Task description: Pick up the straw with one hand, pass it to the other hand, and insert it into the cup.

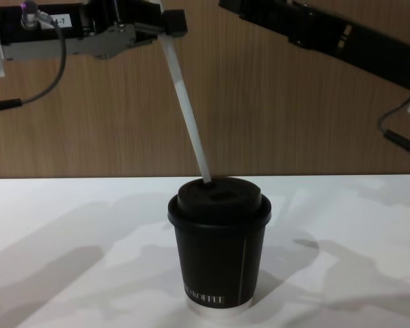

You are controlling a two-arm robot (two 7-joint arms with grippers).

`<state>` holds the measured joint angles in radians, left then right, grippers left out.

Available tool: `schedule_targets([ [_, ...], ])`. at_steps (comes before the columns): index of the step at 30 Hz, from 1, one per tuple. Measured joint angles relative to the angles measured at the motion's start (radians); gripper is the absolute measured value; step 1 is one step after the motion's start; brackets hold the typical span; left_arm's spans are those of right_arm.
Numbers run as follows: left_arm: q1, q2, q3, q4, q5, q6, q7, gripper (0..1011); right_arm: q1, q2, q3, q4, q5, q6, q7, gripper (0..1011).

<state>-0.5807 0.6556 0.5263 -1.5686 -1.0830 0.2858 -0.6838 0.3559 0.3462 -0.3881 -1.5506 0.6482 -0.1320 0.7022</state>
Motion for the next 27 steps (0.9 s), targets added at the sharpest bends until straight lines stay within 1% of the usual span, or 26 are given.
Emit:
schedule_targets([
  [15,-0.012,0.002,0.025,0.016,0.004,-0.002,-0.003,3,0.0,0.0,0.0,0.0,0.0,0.0,0.0,1001],
  [27,-0.028,-0.01,0.056,0.048,0.022,-0.015,-0.003,3,0.0,0.0,0.0,0.0,0.0,0.0,0.0,1001],
])
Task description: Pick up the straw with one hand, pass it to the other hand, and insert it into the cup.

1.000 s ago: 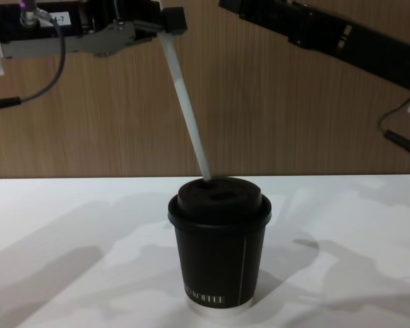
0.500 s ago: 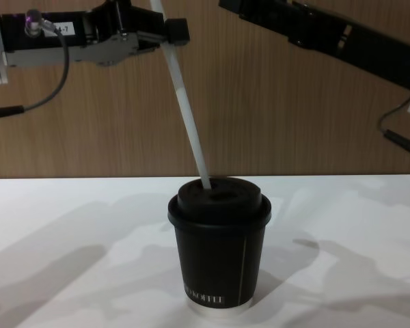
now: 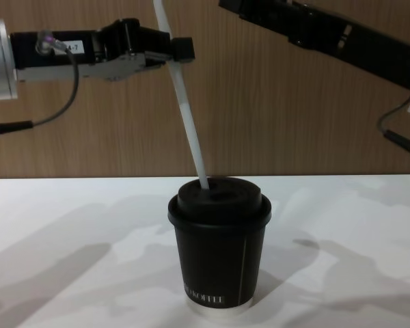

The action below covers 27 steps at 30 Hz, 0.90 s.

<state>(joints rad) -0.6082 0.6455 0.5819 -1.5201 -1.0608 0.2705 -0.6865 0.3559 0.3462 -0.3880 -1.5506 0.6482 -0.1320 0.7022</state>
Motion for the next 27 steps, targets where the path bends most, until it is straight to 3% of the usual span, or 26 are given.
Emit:
schedule_targets([
  [6,-0.006,-0.01,0.015,0.02,0.005,-0.003,-0.001,7,0.0,0.0,0.0,0.0,0.0,0.0,0.0,1001],
  [9,-0.009,-0.015,0.023,0.031,0.007,-0.005,-0.001,70,0.0,0.0,0.0,0.0,0.0,0.0,0.0,1001],
  [20,-0.005,-0.024,0.037,0.053,0.005,-0.023,-0.003,382,0.0,0.0,0.0,0.0,0.0,0.0,0.0,1001],
  [27,0.023,-0.02,0.029,0.057,-0.017,-0.061,-0.024,645,0.0,0.001,0.0,0.0,0.0,0.0,0.0,1001],
])
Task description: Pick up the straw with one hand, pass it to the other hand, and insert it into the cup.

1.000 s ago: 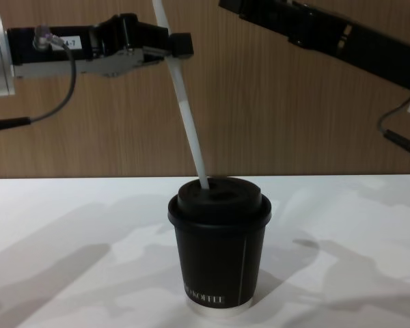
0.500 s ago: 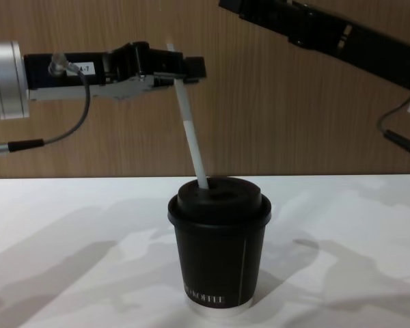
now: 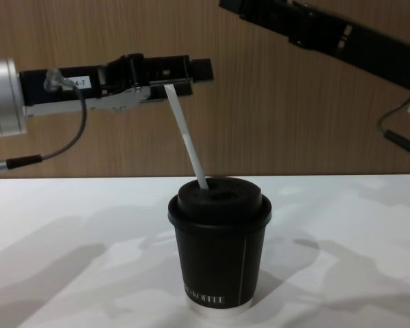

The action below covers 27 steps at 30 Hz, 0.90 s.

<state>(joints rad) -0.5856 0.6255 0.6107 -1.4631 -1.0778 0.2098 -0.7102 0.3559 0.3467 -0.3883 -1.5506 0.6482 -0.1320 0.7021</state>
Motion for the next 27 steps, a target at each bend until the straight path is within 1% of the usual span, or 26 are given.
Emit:
schedule_targets([
  [3,0.012,0.003,-0.007,0.0,-0.008,-0.014,-0.009,701,0.001,0.003,-0.002,-0.001,-0.002,-0.001,0.0,1001],
  [5,0.029,0.008,-0.016,0.0,-0.018,-0.031,-0.018,807,0.002,0.007,-0.004,-0.004,-0.008,-0.003,-0.001,1001],
  [8,0.054,0.014,-0.03,-0.004,-0.032,-0.054,-0.027,864,0.005,0.013,-0.008,-0.009,-0.019,-0.005,-0.001,1001],
  [9,0.067,0.016,-0.037,-0.007,-0.037,-0.063,-0.03,916,0.007,0.019,-0.01,-0.014,-0.027,-0.007,-0.002,1001],
  [11,0.079,0.019,-0.044,-0.01,-0.045,-0.076,-0.033,946,0.009,0.027,-0.013,-0.022,-0.041,-0.008,-0.005,1001],
  [13,0.101,0.024,-0.055,-0.016,-0.054,-0.092,-0.036,1000,0.009,0.034,-0.015,-0.03,-0.048,-0.009,-0.008,1001],
  [14,0.113,0.026,-0.062,-0.02,-0.06,-0.103,-0.038,1003,0.009,0.037,-0.016,-0.033,-0.051,-0.009,-0.009,1001],
  [15,0.113,0.026,-0.062,-0.02,-0.06,-0.103,-0.038,1003,0.009,0.043,-0.017,-0.041,-0.058,-0.009,-0.012,1001],
  [19,0.143,0.031,-0.077,-0.028,-0.071,-0.122,-0.042,1003,0.008,0.06,-0.019,-0.06,-0.074,-0.003,-0.023,1001],
  [22,0.169,0.034,-0.089,-0.036,-0.08,-0.142,-0.044,1003,0.003,0.079,-0.021,-0.084,-0.084,0.018,-0.036,1001],
  [27,0.197,0.035,-0.101,-0.045,-0.084,-0.164,-0.045,1003,-0.009,0.105,-0.02,-0.117,-0.088,0.053,-0.054,1001],
])
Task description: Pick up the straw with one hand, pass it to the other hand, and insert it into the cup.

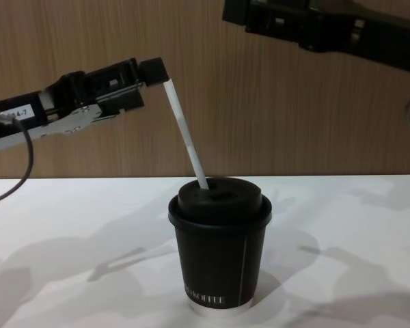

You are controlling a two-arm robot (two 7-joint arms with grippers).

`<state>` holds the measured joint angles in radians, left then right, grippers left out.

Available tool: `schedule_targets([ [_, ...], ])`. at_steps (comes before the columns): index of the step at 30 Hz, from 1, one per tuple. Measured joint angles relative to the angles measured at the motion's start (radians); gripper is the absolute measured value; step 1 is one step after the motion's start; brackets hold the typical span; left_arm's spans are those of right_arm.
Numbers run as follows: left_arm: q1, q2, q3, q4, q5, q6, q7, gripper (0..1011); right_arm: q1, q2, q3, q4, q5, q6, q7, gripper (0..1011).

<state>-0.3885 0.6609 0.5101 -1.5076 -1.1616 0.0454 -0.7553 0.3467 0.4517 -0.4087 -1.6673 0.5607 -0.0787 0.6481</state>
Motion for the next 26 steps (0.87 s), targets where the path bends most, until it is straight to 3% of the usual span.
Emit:
schedule_targets([
  [13,0.078,-0.006,-0.032,-0.037,0.016,-0.095,0.003,1003,-0.063,0.071,0.015,-0.102,0.041,0.114,-0.038,1001],
  [26,0.137,-0.011,-0.06,-0.08,0.053,-0.179,0.028,1003,-0.106,0.109,0.026,-0.159,0.076,0.164,-0.051,1001],
])
